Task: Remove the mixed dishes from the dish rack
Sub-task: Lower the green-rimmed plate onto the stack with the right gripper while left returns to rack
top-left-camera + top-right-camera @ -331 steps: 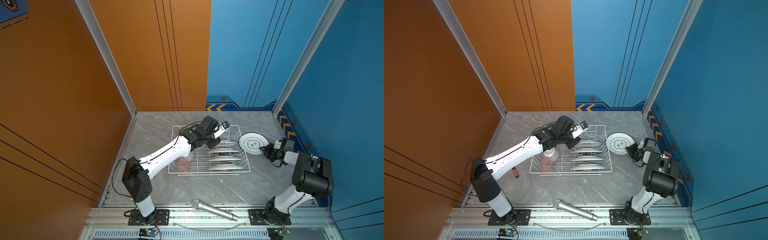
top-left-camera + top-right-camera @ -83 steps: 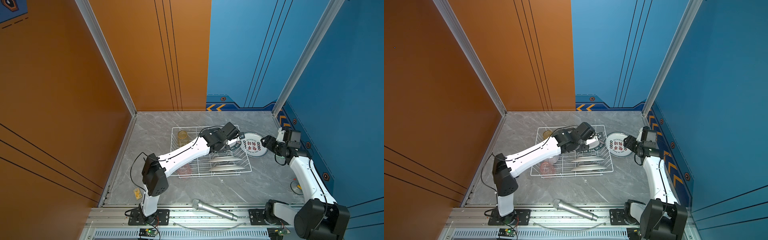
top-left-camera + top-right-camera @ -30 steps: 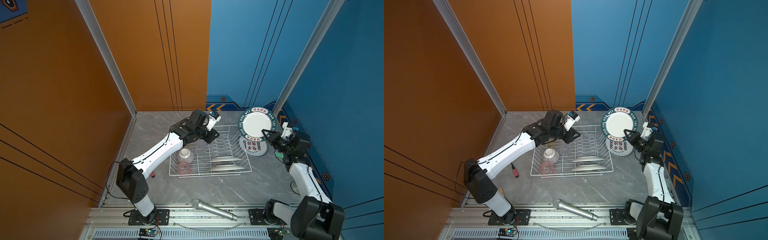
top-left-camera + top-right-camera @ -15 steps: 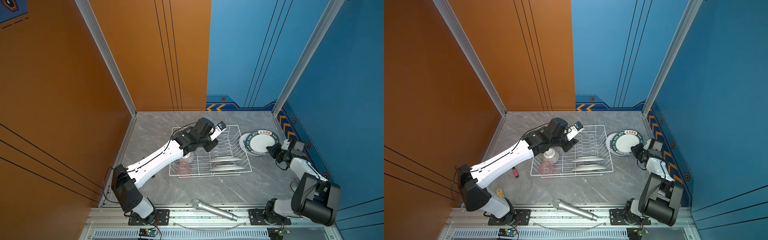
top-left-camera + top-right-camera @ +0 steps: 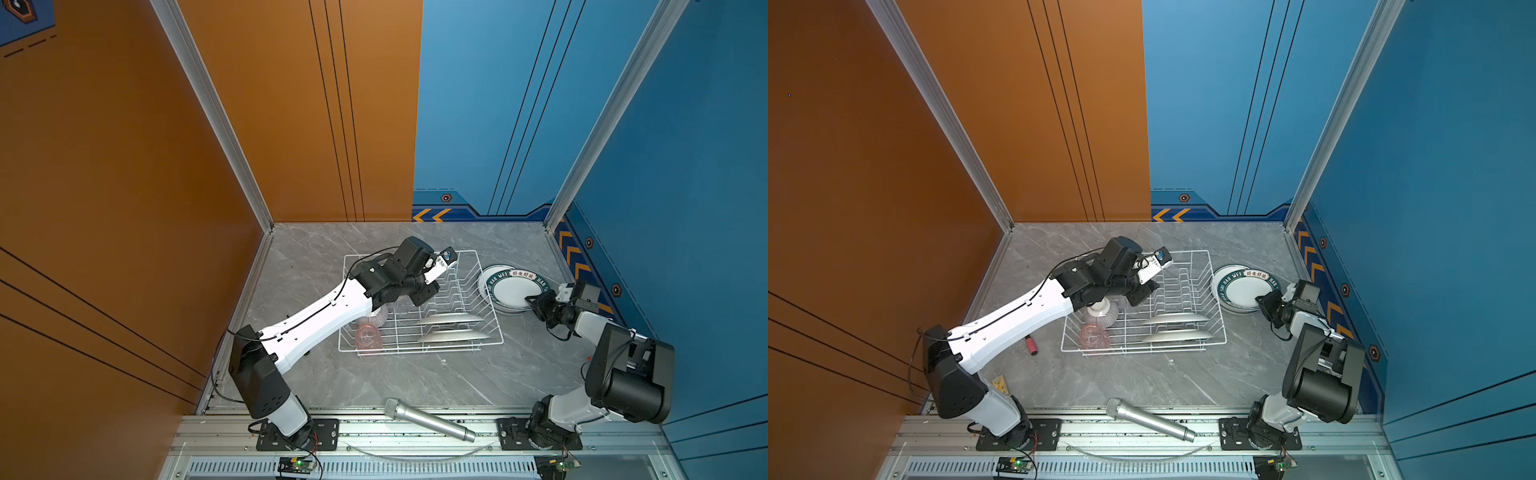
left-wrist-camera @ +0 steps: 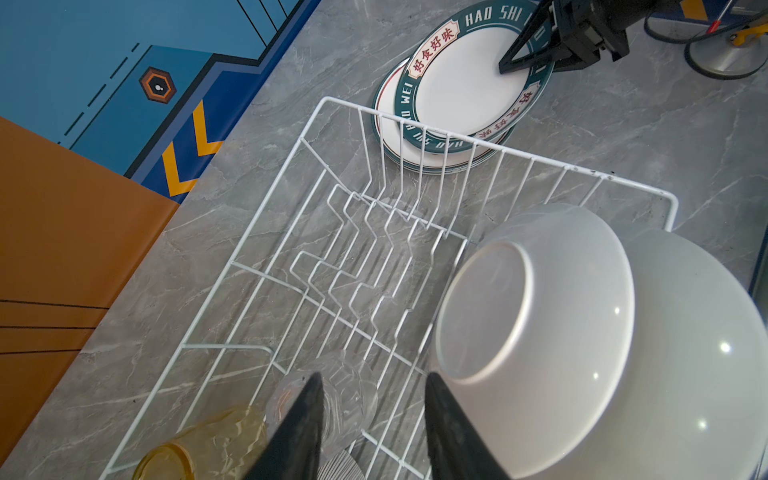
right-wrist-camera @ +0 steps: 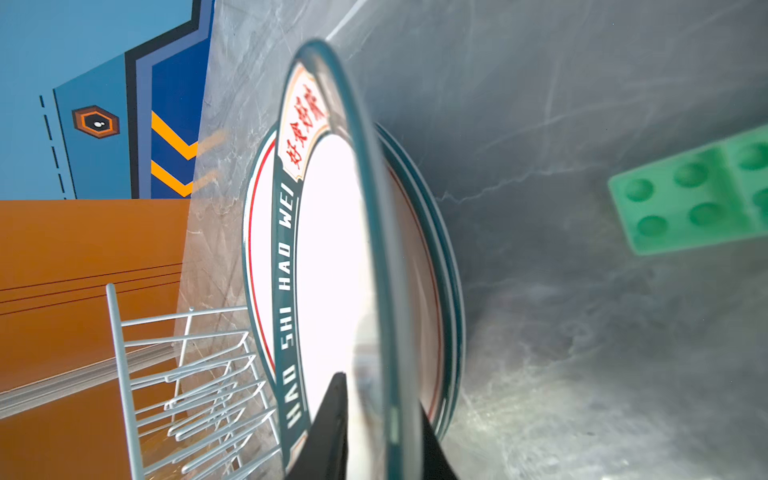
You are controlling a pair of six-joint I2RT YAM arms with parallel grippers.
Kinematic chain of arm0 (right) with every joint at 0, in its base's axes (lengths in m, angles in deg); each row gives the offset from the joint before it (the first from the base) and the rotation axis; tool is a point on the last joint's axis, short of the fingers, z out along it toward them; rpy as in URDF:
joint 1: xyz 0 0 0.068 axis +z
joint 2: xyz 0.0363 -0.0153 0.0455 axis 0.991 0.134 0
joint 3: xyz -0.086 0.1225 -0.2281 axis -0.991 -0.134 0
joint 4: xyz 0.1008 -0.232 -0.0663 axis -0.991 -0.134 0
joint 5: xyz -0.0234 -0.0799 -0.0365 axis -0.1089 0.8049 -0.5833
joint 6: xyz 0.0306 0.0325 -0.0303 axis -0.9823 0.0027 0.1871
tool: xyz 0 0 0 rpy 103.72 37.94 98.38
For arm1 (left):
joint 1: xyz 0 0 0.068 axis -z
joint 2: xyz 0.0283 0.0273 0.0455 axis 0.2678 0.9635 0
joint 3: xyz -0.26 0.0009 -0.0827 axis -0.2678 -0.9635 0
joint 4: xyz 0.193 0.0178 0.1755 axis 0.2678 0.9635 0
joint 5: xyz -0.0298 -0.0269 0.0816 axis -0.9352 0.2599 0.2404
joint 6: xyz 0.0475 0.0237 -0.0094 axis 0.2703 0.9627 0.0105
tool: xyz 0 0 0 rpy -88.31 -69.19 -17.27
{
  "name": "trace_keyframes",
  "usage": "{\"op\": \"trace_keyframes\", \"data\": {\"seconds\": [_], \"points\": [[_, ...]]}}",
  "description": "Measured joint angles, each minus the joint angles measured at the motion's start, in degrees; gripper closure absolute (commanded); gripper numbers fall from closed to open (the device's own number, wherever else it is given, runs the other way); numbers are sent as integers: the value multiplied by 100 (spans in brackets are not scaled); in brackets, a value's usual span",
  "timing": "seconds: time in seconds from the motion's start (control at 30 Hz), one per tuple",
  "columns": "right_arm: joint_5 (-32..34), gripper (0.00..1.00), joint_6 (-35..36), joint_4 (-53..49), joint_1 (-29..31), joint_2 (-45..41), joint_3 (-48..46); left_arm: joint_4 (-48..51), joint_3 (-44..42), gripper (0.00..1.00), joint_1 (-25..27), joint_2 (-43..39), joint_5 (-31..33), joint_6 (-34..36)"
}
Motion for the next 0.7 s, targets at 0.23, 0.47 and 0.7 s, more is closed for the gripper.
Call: {"op": "trace_keyframes", "data": {"seconds": [0.23, 0.47, 0.7], "points": [[-9, 53, 221, -184, 26, 11, 57, 20, 33, 57, 15, 28, 9, 9], [402, 40, 745, -872, 258, -129, 374, 68, 42, 57, 35, 52, 11, 68], [1152, 39, 1213, -1596, 673, -162, 664, 205, 114, 57, 122, 249, 17, 136]]}}
